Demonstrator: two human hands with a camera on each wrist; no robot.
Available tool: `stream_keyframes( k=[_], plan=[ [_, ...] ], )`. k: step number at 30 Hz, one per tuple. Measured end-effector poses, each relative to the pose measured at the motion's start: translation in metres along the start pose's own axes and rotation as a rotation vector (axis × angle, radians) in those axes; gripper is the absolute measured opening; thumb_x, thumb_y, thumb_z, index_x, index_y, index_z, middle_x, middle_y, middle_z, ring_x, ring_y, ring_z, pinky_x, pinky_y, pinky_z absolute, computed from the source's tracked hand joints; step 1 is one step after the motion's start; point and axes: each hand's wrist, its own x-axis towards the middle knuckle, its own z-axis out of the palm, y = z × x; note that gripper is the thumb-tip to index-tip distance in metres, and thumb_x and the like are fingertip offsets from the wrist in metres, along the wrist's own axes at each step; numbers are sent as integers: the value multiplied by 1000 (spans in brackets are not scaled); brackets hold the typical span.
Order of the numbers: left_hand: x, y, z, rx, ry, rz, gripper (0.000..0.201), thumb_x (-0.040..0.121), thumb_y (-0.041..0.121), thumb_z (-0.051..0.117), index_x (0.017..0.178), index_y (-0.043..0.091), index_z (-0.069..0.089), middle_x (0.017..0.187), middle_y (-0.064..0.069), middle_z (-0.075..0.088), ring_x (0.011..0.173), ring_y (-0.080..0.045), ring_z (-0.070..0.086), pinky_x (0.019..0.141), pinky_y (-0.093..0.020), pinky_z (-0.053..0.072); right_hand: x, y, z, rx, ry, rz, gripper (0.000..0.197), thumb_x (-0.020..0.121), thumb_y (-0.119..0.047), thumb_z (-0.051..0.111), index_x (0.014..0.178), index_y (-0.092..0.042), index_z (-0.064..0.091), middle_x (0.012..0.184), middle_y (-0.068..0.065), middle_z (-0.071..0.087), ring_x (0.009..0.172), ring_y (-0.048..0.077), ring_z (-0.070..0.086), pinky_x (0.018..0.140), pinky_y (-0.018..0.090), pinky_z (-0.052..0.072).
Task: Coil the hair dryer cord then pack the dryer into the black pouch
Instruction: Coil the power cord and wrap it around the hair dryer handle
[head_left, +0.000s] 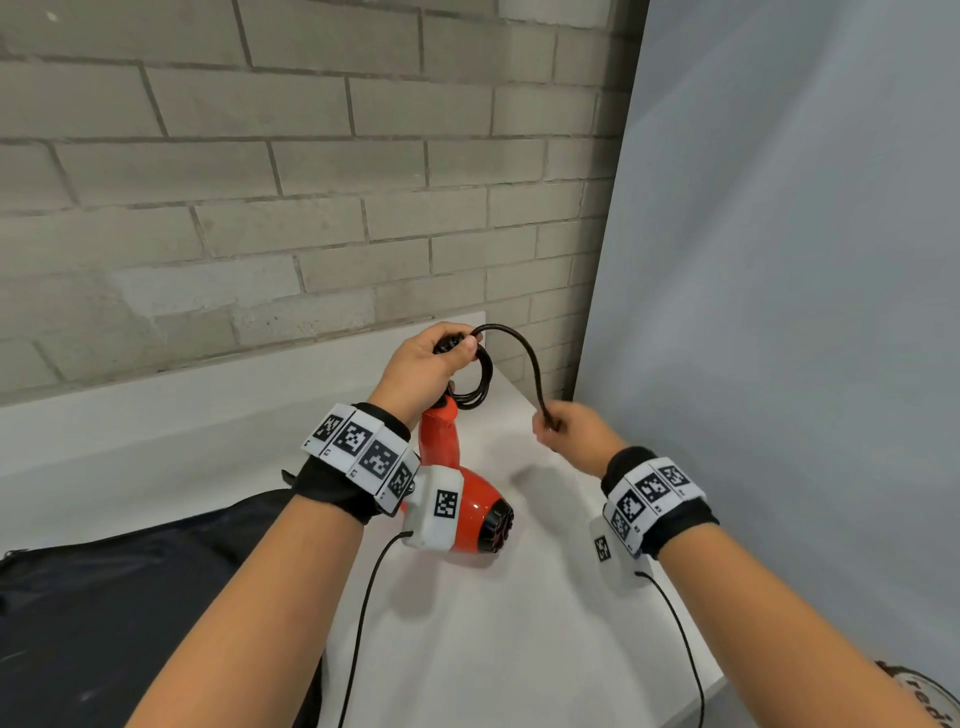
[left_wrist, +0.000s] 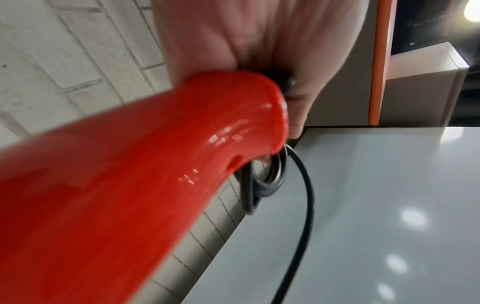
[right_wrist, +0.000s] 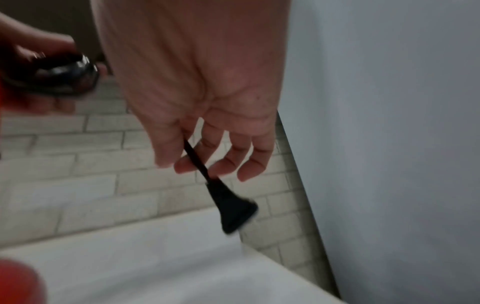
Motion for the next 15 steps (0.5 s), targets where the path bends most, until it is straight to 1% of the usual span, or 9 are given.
stream_keyframes(
  k=[2,3,4,5,6,8,11,13,15],
  plan=[
    [2,-1,1,4,38,11,14,87,20,56,79,31,61,83,2,62,77,-11,55,69,-23,41,-4,16,6,7,-28,69,32,87,2,47,65,-21,47,73,-4,48,65,14,50,71,31,50],
    [2,-2,0,13,59,17,13,87,21,57,79,31,61,87,0,63,83,-12,56,72,-20,41,-6,19,6,20,-18,93,31,87,2,46,65,-20,47,75,-2,48,64,14,50,67,25,51],
    [2,-2,0,15,71,22,12,87,21,57,80,31,61,90,-1,63,87,-12,56,73,-18,41,-6,20,6,31,9,107,30,87,2,46,66,-18,48,77,0,48,63,12,49,62,19,50],
    [2,-3,0,14,74,24,11,87,22,57,81,31,61,93,-2,63,87,-12,56,74,-18,42,-6,18,5,55,49,115,29,87,2,47,66,-18,49,77,1,49,62,10,48,61,17,47],
    [2,-3,0,8,71,23,11,87,22,56,82,30,61,93,-2,63,87,-12,56,75,-20,42,-6,15,4,115,95,109,29,87,3,48,66,-18,50,74,1,50,62,10,48,61,20,44],
    [1,-3,0,-4,63,18,9,88,23,55,86,27,63,90,2,63,86,-10,56,77,-23,43,-5,-2,-1,328,207,41,29,85,5,51,70,-19,53,69,2,53,60,14,52,63,26,44],
    [1,-3,-1,-1,71,28,12,89,22,53,95,21,63,86,14,60,85,2,54,75,-10,39,-12,-41,-10,609,355,-154,28,85,7,53,73,-17,52,68,5,57,57,14,60,61,25,51],
    [1,-3,-1,9,72,32,12,89,22,53,96,20,62,86,15,60,84,3,53,72,-7,39,-20,-66,-13,676,336,-285,28,85,10,52,74,-15,51,69,7,57,55,8,62,61,21,54],
    [0,-2,-1,19,67,32,12,89,24,52,95,20,63,88,10,61,84,0,53,73,-10,39,-25,-83,-11,670,282,-347,29,84,11,52,74,-16,51,71,6,56,57,8,63,62,19,55]
  ],
)
